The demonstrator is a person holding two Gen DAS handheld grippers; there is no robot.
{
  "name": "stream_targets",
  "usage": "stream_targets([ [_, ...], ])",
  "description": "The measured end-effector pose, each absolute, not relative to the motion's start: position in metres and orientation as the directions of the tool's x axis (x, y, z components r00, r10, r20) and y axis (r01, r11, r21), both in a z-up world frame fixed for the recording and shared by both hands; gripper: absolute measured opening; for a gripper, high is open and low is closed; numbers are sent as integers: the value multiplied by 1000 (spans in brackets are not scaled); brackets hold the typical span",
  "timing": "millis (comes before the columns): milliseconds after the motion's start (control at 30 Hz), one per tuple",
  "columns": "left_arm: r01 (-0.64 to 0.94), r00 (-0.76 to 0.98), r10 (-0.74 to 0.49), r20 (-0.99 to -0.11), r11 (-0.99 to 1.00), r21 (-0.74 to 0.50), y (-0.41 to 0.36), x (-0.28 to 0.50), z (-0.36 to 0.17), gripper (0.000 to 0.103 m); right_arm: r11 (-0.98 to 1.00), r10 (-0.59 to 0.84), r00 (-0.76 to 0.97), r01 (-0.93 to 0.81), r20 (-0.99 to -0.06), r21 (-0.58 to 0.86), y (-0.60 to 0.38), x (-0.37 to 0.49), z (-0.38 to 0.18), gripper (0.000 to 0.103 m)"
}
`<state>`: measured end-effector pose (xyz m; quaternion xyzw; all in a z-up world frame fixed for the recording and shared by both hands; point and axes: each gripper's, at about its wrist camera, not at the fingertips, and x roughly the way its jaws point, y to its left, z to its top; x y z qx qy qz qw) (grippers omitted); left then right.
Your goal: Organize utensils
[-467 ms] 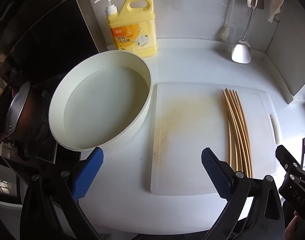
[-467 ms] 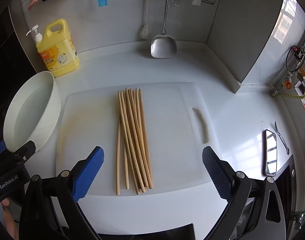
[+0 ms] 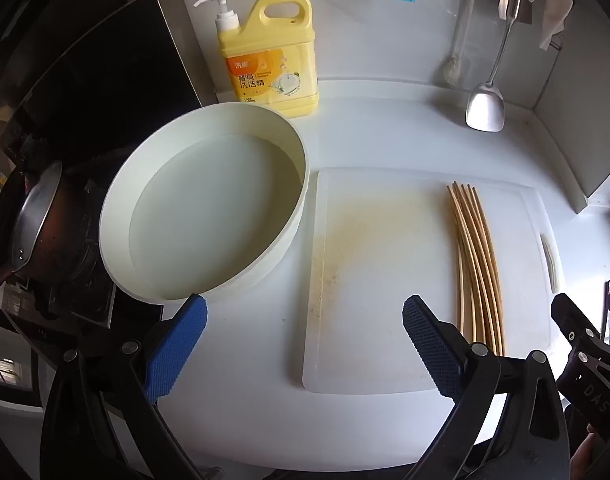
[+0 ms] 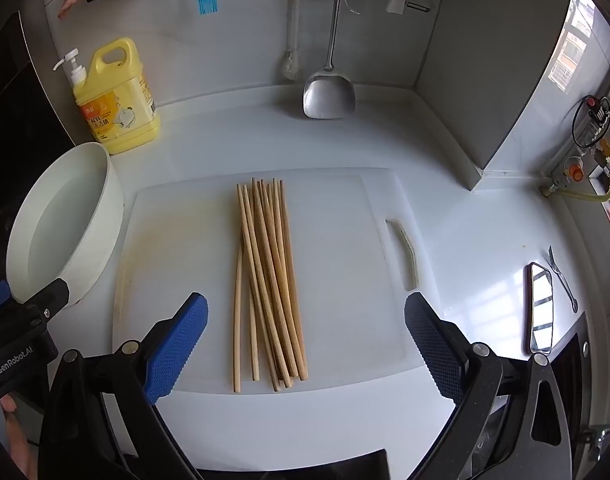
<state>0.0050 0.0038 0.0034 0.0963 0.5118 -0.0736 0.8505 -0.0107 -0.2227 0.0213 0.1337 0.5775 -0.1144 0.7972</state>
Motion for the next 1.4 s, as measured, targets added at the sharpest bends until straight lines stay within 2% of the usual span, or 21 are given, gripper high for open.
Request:
stream_targets([
  [1400, 222, 467, -23, -884, 971, 92, 5, 3, 3, 97, 937, -30, 310, 340, -950, 81, -220, -15, 21, 94],
])
